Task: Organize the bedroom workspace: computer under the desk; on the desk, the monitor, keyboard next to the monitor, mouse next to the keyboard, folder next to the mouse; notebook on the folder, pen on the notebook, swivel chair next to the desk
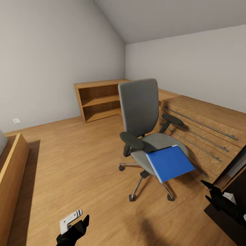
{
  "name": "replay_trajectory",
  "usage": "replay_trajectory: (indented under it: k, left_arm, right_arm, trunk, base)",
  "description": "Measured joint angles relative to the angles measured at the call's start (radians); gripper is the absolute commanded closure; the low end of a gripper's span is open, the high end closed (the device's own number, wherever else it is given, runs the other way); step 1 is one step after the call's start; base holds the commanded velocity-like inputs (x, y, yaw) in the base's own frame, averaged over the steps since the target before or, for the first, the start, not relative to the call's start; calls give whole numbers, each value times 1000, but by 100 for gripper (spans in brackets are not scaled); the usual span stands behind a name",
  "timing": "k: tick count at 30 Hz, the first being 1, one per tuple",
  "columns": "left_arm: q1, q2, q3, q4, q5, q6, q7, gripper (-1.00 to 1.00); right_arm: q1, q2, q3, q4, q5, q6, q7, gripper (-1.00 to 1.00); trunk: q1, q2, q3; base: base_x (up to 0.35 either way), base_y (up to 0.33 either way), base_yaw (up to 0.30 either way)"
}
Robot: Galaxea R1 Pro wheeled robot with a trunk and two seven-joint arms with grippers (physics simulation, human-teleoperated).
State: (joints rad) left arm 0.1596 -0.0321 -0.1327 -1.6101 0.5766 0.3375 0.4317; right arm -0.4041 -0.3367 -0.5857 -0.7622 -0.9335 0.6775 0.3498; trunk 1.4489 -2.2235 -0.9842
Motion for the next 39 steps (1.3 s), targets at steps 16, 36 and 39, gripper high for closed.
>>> replay_trajectory:
  k: [16,36,39]
  left_arm:
    - [0,-2,-4,5,-1,1,0,-100]
    - [0,-1,-5,7,-1,1,0,-100]
    - [0,-1,-5,7,-2,1,0,-100]
  right_arm:
    - [0,5,-2,-10,0,4,132,-100]
    - [0,5,-9,-8,0,-16,169,-100]
    - [0,5,-10,-8,0,-17,171,-100]
  trunk:
    - [15,-28,-13]
    - [54,-98,-44]
    - [54,-98,-44]
  base:
    - [0,0,0]
    - [0,0,0]
    - [0,0,0]
